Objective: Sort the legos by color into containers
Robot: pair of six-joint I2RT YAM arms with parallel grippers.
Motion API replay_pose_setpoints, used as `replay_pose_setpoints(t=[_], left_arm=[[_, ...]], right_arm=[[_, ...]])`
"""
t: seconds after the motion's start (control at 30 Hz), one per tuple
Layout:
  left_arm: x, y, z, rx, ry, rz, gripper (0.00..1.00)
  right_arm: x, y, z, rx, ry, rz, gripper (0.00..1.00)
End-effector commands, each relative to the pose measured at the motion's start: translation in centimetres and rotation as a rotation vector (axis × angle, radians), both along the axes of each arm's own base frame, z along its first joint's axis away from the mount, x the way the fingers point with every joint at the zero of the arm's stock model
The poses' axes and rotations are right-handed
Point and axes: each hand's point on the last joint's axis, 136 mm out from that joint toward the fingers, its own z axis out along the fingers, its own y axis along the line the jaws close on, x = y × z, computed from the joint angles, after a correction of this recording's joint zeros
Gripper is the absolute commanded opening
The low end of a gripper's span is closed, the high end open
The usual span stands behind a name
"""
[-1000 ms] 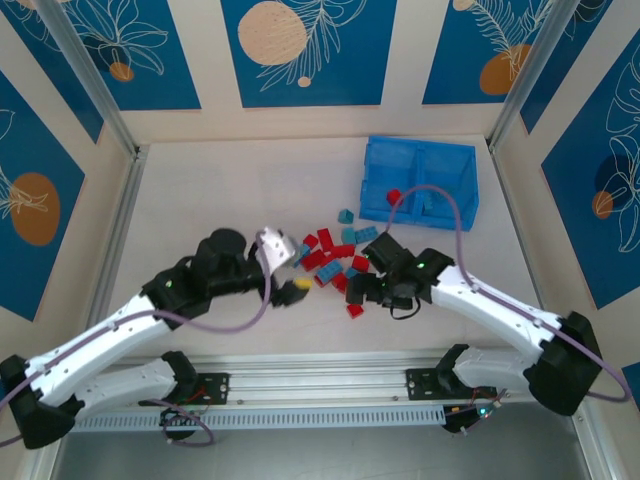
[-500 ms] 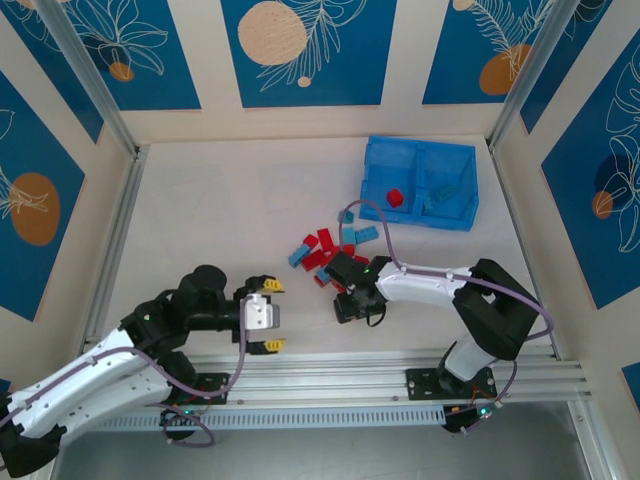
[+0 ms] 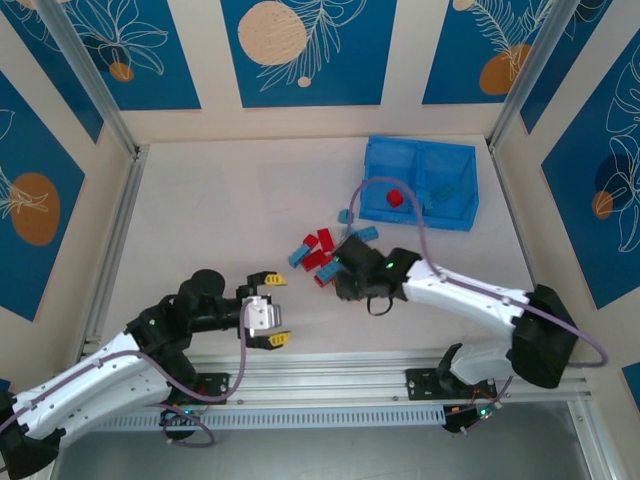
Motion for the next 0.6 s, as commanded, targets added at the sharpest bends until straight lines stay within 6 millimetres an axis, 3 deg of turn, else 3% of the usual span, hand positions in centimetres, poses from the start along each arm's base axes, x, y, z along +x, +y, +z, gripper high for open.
replay_pose_setpoints(t=[0.0, 0.13, 0.23, 0.4, 0.57], left_arm=[[1.9, 0.1, 2.1, -0.089, -0.048, 0.094, 1.00], [2.9, 0.8, 2.3, -0.083, -0.060, 0.153, 1.00], [3.1, 1.1, 2.5, -0.081, -0.079, 0.163, 1.00], [3.4, 1.9, 2.8, -0.067, -0.115, 0.190, 1.00], [3.5, 2.6, 2.9, -0.068, -0.141, 0.209, 1.00]], right_arm=[[5.1, -2.7, 4.8, 0.033, -0.157, -0.141, 0.27], [11.8, -6.7, 7.2, 0.042, -0.235, -0.292, 0.27], [17.0, -8.8, 6.2, 0.014, -0.217, -0.361, 0.27], [23.3, -10.9, 2.3, 0.022, -0.091, -0.479, 0.27], [26.3, -10.9, -1.7, 0.071, 0.043, -0.537, 0.33]])
